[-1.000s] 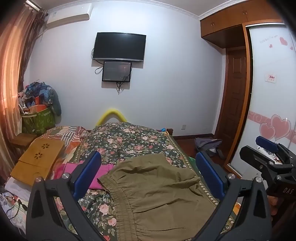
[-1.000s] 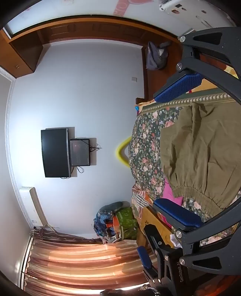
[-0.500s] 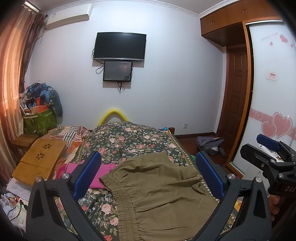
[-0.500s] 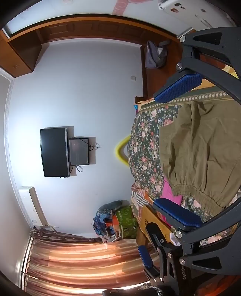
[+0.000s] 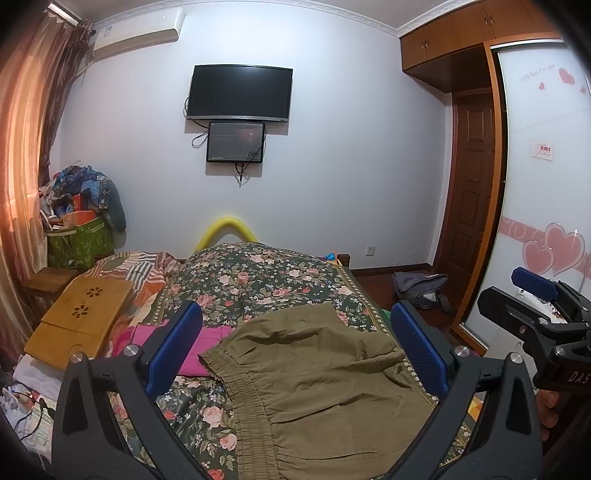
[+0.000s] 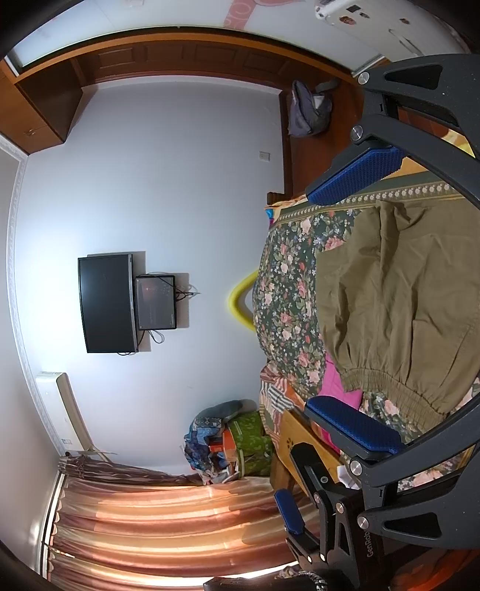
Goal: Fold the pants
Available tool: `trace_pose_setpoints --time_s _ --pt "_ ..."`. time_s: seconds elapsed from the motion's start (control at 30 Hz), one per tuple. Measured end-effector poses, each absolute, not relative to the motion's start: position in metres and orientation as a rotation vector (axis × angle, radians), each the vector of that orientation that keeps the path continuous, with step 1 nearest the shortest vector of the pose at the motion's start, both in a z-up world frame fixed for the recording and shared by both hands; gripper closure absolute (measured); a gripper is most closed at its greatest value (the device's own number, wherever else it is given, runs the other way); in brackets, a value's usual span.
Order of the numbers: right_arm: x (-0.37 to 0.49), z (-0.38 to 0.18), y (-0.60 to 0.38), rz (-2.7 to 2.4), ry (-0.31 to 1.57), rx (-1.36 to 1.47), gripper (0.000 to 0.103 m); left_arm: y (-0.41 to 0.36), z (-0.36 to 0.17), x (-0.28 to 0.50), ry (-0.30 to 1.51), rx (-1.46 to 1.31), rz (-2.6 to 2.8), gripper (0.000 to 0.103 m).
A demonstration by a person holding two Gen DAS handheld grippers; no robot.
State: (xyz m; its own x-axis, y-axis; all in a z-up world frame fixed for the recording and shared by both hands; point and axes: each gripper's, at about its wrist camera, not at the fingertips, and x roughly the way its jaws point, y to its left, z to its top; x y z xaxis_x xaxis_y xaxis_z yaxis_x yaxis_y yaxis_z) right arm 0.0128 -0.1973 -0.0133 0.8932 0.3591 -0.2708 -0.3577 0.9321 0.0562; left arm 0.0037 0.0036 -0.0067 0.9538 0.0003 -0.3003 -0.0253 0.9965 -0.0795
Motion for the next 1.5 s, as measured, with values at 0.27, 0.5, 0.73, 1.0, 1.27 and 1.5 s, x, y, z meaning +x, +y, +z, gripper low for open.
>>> trace_pose_setpoints --time_s 0.27,0.5,0.73,1.0,1.27,1.5 --pt "0.0132 -0.0136 -0.1965 0.372 0.283 0.006 0.0 0.0052 -0.0078 0.0035 0.303 -0.083 0.012 0.0" --pt "0.012 -0.0144 -0.1955 0.37 0.28 0.003 0.0 0.0022 -0.0075 0.0026 0.301 -0.073 0.012 0.0" --pt "0.0125 -0.0148 -0.196 0.369 0.281 0.004 0.0 0.0024 -0.0074 0.0035 0.31 -0.076 0.01 0.0" --pt "0.0122 -0.0155 -0.1964 0.37 0.28 0.001 0.0 0.0014 -0.008 0.0052 0.315 -0.075 0.006 0.0" --pt "0.0136 -0.0165 -0.1959 0.371 0.289 0.002 0.0 0.0004 -0.0089 0.0085 0.325 -0.075 0.006 0.0" --pt "0.0173 -0.0168 -0.1967 0.37 0.299 0.003 0.0 -0.0006 -0.0115 0.0115 0.328 -0.074 0.007 0.0"
